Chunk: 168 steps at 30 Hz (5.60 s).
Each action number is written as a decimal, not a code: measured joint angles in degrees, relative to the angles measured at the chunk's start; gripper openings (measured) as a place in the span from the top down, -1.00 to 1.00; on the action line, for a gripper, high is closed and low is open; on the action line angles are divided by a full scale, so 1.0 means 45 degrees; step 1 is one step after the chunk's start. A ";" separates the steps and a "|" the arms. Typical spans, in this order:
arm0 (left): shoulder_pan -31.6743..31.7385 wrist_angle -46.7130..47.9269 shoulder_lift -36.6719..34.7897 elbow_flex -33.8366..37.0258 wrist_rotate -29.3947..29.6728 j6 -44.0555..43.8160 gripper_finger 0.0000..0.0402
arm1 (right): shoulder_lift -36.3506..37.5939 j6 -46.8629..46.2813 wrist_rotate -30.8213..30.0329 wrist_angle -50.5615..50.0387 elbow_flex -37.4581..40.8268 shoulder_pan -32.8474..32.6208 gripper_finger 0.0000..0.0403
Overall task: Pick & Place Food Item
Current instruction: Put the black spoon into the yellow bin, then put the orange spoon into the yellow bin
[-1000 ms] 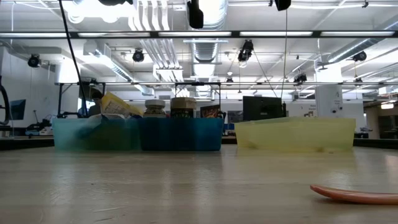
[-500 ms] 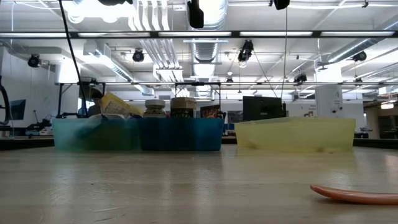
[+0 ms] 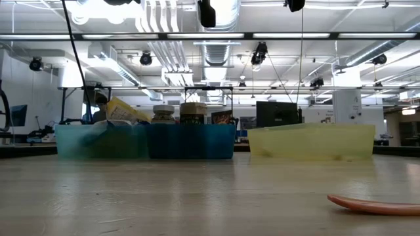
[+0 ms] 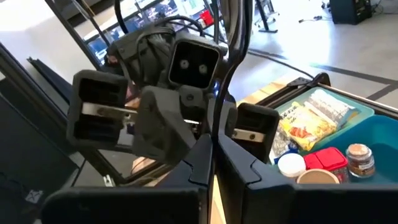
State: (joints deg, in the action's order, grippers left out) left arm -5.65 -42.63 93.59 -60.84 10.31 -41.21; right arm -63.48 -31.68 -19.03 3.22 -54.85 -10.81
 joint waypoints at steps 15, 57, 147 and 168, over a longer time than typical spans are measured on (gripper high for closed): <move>0.0053 0.0088 -0.0213 -0.0009 -0.0237 -0.0982 -0.31 | 0.0272 0.0087 0.0010 -0.0173 0.0000 0.0064 0.96; 0.0029 0.8180 -0.3810 0.0290 -0.0534 -0.1183 -0.42 | -0.2574 0.2063 0.5664 -0.9857 0.1389 0.9540 0.96; 0.0055 1.0058 -0.3801 0.0287 -0.0821 -0.1478 -0.42 | 0.0470 0.3378 0.6585 -1.0908 0.0869 -0.0384 -0.06; 0.0194 1.2254 -0.3801 0.0282 -0.2881 -0.0127 -0.42 | -0.6065 0.0680 0.3852 -0.8373 -0.2058 -0.6255 0.14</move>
State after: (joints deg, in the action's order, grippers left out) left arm -4.78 12.51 76.49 -59.57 -2.66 -41.78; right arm -90.77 -28.62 -1.69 -34.46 -64.11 -38.96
